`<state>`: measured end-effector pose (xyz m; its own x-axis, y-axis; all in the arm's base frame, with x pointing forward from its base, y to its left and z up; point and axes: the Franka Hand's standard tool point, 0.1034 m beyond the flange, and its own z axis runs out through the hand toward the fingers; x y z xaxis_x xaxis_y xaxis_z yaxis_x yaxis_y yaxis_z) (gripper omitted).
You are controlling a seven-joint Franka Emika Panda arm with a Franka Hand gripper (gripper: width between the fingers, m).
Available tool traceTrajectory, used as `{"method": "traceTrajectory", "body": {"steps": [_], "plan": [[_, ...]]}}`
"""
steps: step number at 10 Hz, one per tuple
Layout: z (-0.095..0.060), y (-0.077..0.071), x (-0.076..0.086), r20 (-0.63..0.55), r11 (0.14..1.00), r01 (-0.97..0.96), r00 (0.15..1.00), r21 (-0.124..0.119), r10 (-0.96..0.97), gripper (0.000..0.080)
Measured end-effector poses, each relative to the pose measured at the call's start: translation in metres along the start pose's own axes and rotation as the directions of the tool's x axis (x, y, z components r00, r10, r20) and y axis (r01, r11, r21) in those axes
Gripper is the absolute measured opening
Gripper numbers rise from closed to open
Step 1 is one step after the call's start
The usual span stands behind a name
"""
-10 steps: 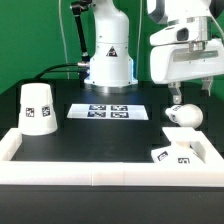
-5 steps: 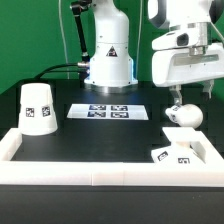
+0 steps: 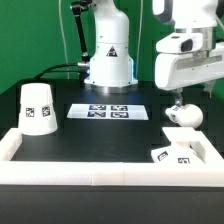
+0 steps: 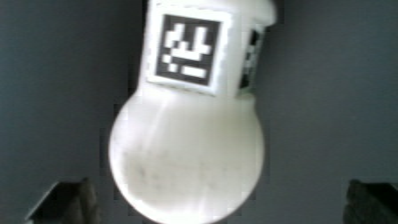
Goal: Assemble lamp
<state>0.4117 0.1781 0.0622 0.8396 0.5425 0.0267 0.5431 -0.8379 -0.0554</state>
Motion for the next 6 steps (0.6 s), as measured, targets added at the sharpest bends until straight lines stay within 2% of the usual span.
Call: {"method": "traceTrajectory", "body": {"steps": [1, 4, 6], "plan": [[0.000, 0.005, 0.002, 0.030, 1.000, 0.003, 1.000, -0.005, -0.003, 0.0699], [-0.001, 0.021, -0.008, 0.233, 1.000, 0.018, 0.972, 0.013, -0.021, 0.0699], [-0.001, 0.019, -0.009, 0.329, 1.000, 0.009, 0.944, 0.027, -0.017, 0.0699]]}}
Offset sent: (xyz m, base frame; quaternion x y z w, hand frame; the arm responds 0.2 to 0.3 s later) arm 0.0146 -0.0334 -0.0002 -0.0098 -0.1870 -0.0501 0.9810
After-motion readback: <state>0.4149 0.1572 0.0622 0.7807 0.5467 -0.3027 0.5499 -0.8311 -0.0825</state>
